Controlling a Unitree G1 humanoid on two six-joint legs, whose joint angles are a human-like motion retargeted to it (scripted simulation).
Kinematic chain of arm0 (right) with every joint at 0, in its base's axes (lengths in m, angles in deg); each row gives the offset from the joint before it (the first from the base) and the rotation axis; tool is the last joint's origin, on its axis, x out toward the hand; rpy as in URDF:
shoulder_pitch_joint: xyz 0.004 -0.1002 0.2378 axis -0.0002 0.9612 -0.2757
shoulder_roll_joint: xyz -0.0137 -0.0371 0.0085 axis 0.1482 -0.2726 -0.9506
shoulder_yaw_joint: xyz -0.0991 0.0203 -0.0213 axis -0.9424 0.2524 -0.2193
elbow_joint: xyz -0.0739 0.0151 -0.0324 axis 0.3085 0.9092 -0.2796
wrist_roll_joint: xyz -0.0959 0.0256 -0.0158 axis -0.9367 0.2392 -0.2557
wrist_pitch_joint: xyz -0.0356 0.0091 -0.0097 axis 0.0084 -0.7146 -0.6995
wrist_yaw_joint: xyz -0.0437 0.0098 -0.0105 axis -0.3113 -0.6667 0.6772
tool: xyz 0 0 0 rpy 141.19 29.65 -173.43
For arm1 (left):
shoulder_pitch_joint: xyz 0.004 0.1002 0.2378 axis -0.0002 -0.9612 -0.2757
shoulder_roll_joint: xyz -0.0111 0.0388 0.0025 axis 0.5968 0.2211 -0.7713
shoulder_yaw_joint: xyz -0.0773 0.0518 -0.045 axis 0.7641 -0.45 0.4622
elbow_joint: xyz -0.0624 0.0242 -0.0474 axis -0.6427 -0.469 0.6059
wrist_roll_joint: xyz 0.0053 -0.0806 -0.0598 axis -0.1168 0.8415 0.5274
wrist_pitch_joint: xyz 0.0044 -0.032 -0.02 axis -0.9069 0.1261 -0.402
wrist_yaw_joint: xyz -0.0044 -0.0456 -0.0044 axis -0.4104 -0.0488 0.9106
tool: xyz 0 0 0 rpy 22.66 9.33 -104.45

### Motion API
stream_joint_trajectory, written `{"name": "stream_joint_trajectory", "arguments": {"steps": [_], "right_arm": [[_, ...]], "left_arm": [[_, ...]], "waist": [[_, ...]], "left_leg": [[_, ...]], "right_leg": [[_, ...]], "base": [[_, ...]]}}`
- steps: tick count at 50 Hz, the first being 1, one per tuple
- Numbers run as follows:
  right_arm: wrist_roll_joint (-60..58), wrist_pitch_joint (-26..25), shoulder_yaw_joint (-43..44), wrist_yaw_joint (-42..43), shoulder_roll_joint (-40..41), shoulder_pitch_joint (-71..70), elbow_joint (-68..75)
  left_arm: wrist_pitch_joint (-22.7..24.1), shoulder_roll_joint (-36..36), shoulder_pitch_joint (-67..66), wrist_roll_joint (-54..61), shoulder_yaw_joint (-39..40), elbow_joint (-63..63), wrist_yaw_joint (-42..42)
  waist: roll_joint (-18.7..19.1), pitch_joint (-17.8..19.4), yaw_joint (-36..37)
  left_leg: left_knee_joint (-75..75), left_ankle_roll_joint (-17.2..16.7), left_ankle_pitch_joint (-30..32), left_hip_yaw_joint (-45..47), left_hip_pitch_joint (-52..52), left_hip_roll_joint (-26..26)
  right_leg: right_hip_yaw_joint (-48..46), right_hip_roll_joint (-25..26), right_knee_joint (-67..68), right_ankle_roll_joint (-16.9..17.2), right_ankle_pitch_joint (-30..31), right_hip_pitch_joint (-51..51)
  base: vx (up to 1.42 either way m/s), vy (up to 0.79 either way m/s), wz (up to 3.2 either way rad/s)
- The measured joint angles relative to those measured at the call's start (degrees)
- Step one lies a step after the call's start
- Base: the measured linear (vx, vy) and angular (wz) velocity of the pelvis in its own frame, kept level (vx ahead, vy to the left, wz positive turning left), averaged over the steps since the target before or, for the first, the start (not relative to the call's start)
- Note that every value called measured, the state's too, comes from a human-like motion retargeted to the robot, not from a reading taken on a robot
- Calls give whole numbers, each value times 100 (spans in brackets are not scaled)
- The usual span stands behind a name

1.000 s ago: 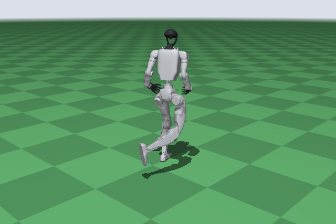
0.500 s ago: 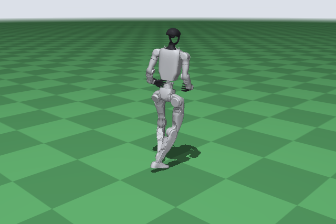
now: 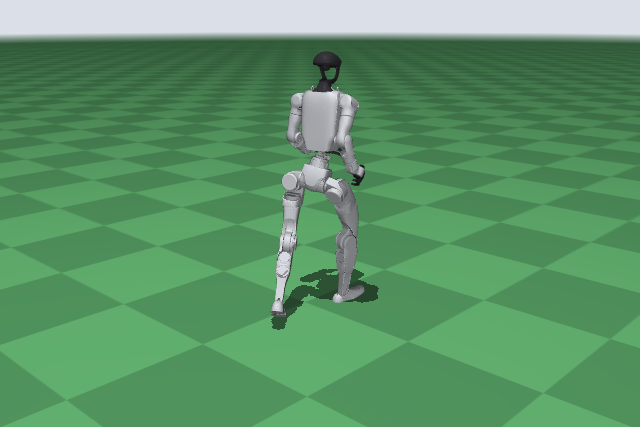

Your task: Walk run

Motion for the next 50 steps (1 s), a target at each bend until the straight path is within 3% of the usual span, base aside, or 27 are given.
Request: {"name": "stream_joint_trajectory", "arguments": {"steps": [1,2,3,4,5,7,9,12,14,18,20,23,25,27,28,31,35,40,42,43,44,47,50], "right_arm": [[6,-22,47,3,-36,-42,8],[2,-36,73,10,-89,-84,16],[-21,-34,56,26,-177,-125,21],[-39,-43,61,43,-224,-122,60],[-55,-57,77,60,-251,-98,114],[-171,-204,491,28,-113,-310,492],[-219,-438,366,49,70,-586,704],[-33,-482,-263,110,198,-973,536],[-38,-391,-480,112,238,-1144,335],[-177,-469,-880,-54,183,-1488,-102],[-178,-517,-1056,-130,85,-1653,-314],[-27,-638,-1172,-201,-37,-1854,-445],[43,-772,-1007,-305,-27,-1898,-280],[9,-849,-813,-451,100,-1833,92],[-82,-818,-799,-459,196,-1765,274],[-83,-658,-847,-169,461,-1576,506],[-8,-576,-705,-129,488,-1388,568],[-337,-488,-789,-46,406,-1317,630],[-288,-499,-853,-9,453,-1260,675],[-227,-512,-894,-12,494,-1238,701],[-209,-519,-938,-11,511,-1182,728],[-192,-533,-830,7,529,-1034,919],[-157,-536,-741,-27,573,-1140,999]], "left_arm": [[-33,33,3,48,-6,72,-22],[-58,75,0,74,5,118,-50],[-67,136,-18,59,50,112,-90],[-30,235,-70,-14,35,45,-125],[31,354,-140,-116,-9,-54,-157],[197,365,-137,-563,-108,-503,-149],[132,95,-231,-895,66,-1114,-20],[31,-348,-555,-674,597,-1775,27],[113,-457,-837,-501,814,-1887,54],[342,-255,-1232,-584,1021,-1874,295],[370,-234,-1269,-682,1080,-1891,375],[327,-194,-1093,-794,1124,-2064,350],[326,-145,-964,-918,1037,-2172,322],[343,-127,-919,-1104,945,-2321,437],[335,-156,-892,-1194,995,-2430,537],[249,-292,-744,-1316,965,-2503,650],[210,-376,-664,-1075,683,-2330,664],[136,-504,-514,-994,631,-2131,641],[140,-465,-380,-986,574,-2084,587],[150,-387,-274,-996,561,-2081,524],[192,-322,-205,-1041,550,-2088,494],[659,-80,223,-1559,290,-2554,569],[933,-23,620,-2241,-267,-2966,833]], "waist": [[-128,-46,-68],[-261,-120,-99],[-403,-247,-56],[-462,-279,-39],[-479,-262,-33],[-625,-188,389],[-619,-157,527],[-300,-58,643],[-61,29,967],[490,298,1555],[512,378,1768],[533,369,2252],[629,265,2411],[706,32,2181],[766,2,2165],[904,27,2015],[1051,-4,2124],[692,197,1566],[550,278,1432],[540,327,1395],[539,298,1421],[425,203,1638],[468,342,1710]], "left_leg": [[86,-23,231,135,176,-34],[258,-13,466,290,284,-76],[601,60,712,487,258,-135],[1290,256,855,474,90,-92],[2153,512,946,356,-149,2],[3042,276,532,-67,-752,-114],[3048,335,150,336,-1128,74],[2320,288,-243,955,-1643,497],[1429,57,-351,1161,-1896,688],[-212,-243,-522,215,-2425,759],[-694,-37,-416,-93,-2625,720],[-935,-363,-51,-45,-2789,805],[-701,173,684,238,-2854,880],[-73,602,13,-191,-2913,854],[122,483,-123,-206,-2908,1075],[384,350,-524,-194,-2663,1417],[126,420,-687,-148,-2267,1559],[-632,525,-656,215,-1630,874],[-997,517,-677,284,-1257,603],[-1239,483,-654,278,-1008,565],[-1397,442,-663,289,-846,535],[-1787,289,-670,308,-486,357],[-1810,219,-685,367,-413,477]], "right_leg": [[114,-195,121,-176,539,-63],[144,-381,414,-485,699,-156],[7,-548,1053,-1061,103,-307],[407,-570,1453,-1048,-69,-371],[1075,-519,1734,-742,-29,-391],[605,-953,1932,-611,-516,41],[577,-891,1874,-479,-673,325],[282,-272,1027,-443,-491,1161],[125,317,267,-463,-261,1810],[-240,1262,-1025,-293,227,3087],[-294,1368,-1359,-180,302,3530],[104,1456,-1397,26,186,3924],[63,1523,-1366,240,69,4230],[-150,1492,-1089,525,221,4365],[-2,1476,-776,547,452,4330],[-66,1349,390,579,1209,3953],[-611,1131,1218,230,716,3343],[-530,1147,-333,340,8,2699],[-732,1119,-1047,239,186,2684],[-804,1192,-1264,-224,661,2693],[-799,1255,-1376,-379,725,2765],[-700,1325,-1640,-357,814,2915],[-1136,1290,-1770,-80,870,3160]], "base": [[110,-50,40],[150,-67,32],[150,-65,27],[139,-60,47],[138,-55,74],[124,-47,42],[70,-27,-16],[85,-25,-80],[68,-18,-113],[70,-17,-93],[65,-7,-83],[74,1,-117],[108,4,-30],[118,1,11],[86,-4,-67],[61,-4,-56],[41,-5,-53],[22,-6,7],[24,-5,22],[31,-8,3],[39,-12,-26],[24,-5,10],[-2,-9,26]]}}
